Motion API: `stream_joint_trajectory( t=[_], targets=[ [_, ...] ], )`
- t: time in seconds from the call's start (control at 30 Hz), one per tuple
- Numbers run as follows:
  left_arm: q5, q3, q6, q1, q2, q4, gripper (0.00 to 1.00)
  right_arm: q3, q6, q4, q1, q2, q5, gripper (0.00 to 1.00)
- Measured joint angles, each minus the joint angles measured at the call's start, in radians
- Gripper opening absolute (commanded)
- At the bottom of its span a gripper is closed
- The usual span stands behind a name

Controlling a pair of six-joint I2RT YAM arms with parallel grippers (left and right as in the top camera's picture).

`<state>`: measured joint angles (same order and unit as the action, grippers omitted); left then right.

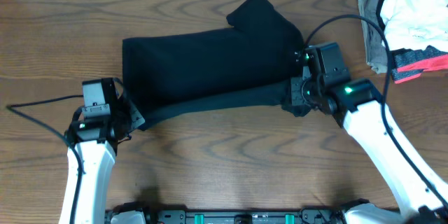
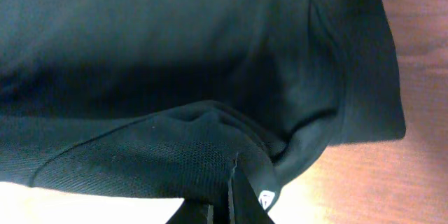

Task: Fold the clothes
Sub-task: 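Fold the bottom hem upward toward the collar with both grippers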

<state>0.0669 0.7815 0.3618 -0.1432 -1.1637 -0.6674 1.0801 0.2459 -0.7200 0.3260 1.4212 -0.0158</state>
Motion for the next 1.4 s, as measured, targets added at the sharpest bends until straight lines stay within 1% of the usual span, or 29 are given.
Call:
stream_joint_trajectory(
  t=[0.13, 0.33, 0.57, 1.0, 1.17, 1.4],
  targets=[
    [0.001, 0.000, 0.000, 0.000, -0.069, 0.050, 0.06, 0.000, -0.038, 0.014, -0.040, 0.074, 0.003, 0.01],
    [0.009, 0.000, 0.000, 0.001, -0.169, 0.206, 0.06, 0.000, -0.081, 0.040, -0.099, 0.136, -0.003, 0.01],
    [0.013, 0.000, 0.000, 0.002, -0.193, 0.318, 0.06, 0.000, -0.117, 0.104, -0.123, 0.145, -0.031, 0.01],
    [0.012, 0.000, 0.000, 0.002, -0.199, 0.367, 0.06, 0.000, -0.129, 0.199, -0.127, 0.267, -0.048, 0.01],
    [0.011, 0.000, 0.000, 0.001, -0.253, 0.394, 0.06, 0.000, -0.129, 0.234, -0.127, 0.278, -0.058, 0.01],
    [0.011, 0.000, 0.000, 0.001, -0.358, 0.473, 0.06, 0.000, -0.129, 0.268, -0.127, 0.288, -0.068, 0.01]
  ],
)
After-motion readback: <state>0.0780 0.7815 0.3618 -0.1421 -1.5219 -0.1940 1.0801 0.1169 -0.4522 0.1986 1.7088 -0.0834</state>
